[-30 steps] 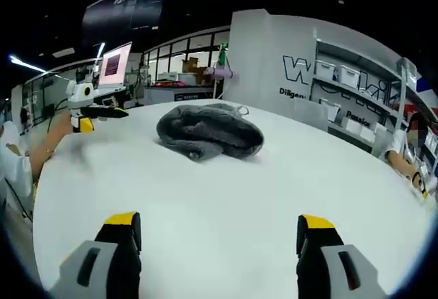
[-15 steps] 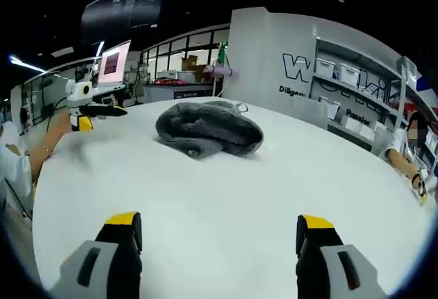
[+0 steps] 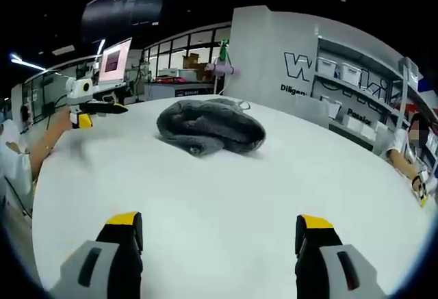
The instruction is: Fold the towel on the table until its edges align and the towel forms a compact rectangular stack.
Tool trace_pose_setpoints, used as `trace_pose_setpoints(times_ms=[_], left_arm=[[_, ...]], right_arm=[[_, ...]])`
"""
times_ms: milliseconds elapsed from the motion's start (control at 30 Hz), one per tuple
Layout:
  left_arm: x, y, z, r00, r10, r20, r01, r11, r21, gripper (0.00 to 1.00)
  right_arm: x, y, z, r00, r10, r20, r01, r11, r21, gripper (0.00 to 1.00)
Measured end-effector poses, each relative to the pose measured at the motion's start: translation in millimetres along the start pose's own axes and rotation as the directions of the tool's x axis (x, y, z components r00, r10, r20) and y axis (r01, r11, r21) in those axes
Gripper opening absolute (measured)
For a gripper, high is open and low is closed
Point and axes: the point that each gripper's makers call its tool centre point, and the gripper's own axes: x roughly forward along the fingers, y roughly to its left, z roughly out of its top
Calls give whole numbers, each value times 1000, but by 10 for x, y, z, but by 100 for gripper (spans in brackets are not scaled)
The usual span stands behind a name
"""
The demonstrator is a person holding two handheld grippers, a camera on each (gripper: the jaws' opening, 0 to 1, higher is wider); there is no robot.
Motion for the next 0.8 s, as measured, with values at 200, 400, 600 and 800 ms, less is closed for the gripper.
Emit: trace_pose_setpoints(times_ms=[200, 400, 600, 800], left_arm=[[0, 7, -70, 1000, 3, -24, -3, 1000, 4, 96], [-10, 14, -65, 1000, 9, -22, -9, 1000, 6, 96], [-29, 33, -50, 1000, 14, -13, -14, 1000, 0, 96], [-13, 4, -56, 1000, 8, -20, -7, 1000, 16, 96]], right_arm=[[0, 40, -3, 1000, 10, -5, -10, 1000, -8, 97], [-47, 38, 51, 1000, 9, 16, -8, 1000, -13, 97], [-77, 40, 92, 999, 10, 32, -9, 1000, -14, 97], [-105, 48, 124, 999, 13, 48, -12, 1000, -10, 97]])
